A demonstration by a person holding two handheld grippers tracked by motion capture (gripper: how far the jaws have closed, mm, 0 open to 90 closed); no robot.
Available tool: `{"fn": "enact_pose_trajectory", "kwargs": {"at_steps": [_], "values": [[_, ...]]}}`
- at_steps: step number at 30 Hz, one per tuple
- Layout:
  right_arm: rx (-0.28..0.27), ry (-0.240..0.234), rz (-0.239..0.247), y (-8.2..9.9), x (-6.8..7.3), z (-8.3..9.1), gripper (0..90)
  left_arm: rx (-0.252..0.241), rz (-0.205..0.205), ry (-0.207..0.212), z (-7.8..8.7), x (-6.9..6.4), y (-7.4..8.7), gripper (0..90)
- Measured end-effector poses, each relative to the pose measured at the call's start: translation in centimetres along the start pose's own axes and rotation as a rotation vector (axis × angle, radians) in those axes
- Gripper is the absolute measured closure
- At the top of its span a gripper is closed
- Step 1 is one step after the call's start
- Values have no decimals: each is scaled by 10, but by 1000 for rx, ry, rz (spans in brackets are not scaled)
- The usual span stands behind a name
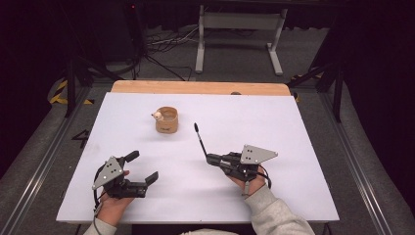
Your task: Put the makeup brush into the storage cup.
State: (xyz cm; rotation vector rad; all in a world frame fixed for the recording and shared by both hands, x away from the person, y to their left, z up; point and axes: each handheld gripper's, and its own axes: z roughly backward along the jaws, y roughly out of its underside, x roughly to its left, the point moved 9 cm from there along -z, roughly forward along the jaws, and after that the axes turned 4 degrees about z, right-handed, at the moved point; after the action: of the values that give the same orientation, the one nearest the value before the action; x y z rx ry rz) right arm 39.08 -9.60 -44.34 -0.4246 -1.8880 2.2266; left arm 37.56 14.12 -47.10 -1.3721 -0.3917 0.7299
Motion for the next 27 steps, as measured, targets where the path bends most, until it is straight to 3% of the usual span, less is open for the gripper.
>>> {"fn": "enact_pose_trajectory", "kwargs": {"at_steps": [5, 13, 19, 27], "values": [[-9, 14, -11, 0, -1, 1, 858, -6, 9, 18, -1, -3, -4, 3], [-11, 21, -12, 0, 0, 2, 858, -35, 3, 79, -10, -18, -22, 4], [-7, 25, -17, 0, 0, 2, 858, -50, 8, 103, -15, -22, -36, 4], [-11, 29, -14, -1, -2, 4, 858, -26, -40, 130, -26, -30, -46, 7]]}}
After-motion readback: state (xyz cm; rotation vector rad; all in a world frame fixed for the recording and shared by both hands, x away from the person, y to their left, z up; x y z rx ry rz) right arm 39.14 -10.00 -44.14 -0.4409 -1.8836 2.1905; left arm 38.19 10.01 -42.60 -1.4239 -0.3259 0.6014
